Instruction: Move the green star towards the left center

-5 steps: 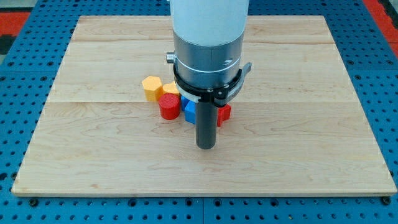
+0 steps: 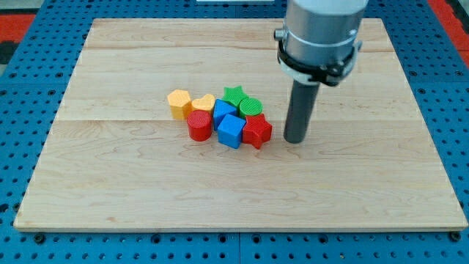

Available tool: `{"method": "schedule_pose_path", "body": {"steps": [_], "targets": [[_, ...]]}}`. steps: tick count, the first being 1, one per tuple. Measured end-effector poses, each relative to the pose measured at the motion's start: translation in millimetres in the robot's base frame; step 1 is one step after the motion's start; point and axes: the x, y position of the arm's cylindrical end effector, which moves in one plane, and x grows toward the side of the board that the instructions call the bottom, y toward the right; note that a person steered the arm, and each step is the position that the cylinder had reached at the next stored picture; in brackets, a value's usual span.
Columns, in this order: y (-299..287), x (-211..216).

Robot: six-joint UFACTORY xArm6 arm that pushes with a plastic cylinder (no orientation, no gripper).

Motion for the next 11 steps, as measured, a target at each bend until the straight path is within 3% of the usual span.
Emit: {"method": "schedule_pose_path", "body": {"steps": [1, 2, 4, 5, 6, 7, 8, 10, 11], "targets": [[-43.7, -39.2], [-65.4, -39.4], [-21.7, -71.2], [-31.9, -122.5], [-139.8, -99.5], [-193.2, -69.2], [-209.8, -38.0], [-190.7, -137.5], [-91.2, -171.3]]}}
